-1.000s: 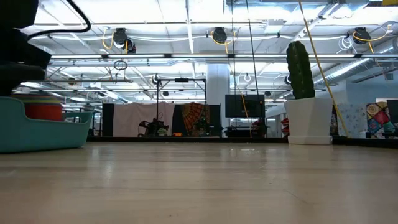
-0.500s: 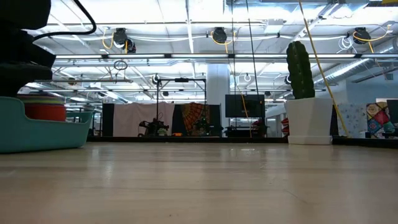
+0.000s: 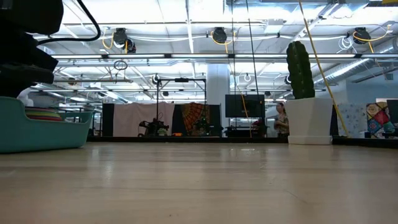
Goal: Nest measuring cups in basket
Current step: Put the nested measuring cups into the green bin, then adjust the green bin
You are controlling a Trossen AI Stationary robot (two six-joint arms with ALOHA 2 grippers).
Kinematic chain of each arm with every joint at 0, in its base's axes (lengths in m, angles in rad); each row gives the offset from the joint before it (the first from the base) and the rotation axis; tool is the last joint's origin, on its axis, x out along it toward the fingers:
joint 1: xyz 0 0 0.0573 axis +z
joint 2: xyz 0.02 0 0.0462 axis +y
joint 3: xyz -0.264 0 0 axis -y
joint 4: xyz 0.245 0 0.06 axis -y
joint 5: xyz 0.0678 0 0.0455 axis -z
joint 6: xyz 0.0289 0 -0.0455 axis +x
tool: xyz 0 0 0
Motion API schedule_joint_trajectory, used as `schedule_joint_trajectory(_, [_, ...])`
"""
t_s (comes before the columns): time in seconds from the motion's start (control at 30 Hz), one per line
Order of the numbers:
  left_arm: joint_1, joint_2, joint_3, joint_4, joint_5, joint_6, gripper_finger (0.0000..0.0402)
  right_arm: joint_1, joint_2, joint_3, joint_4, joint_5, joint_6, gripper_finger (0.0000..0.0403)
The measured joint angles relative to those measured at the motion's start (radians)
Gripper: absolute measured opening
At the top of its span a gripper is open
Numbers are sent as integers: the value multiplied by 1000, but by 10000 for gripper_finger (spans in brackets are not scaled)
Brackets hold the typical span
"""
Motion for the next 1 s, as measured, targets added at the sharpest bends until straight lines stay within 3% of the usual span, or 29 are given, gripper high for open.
schedule_joint_trajectory(0.6, [-3, -2, 10, -22, 0, 42, 201, 29, 0, 0, -1, 8, 14, 155])
schedule_joint_trajectory(1.0, [-3, -2, 193, -193, -101, 65, 229, 29, 0, 0, 7, 11, 29, 155])
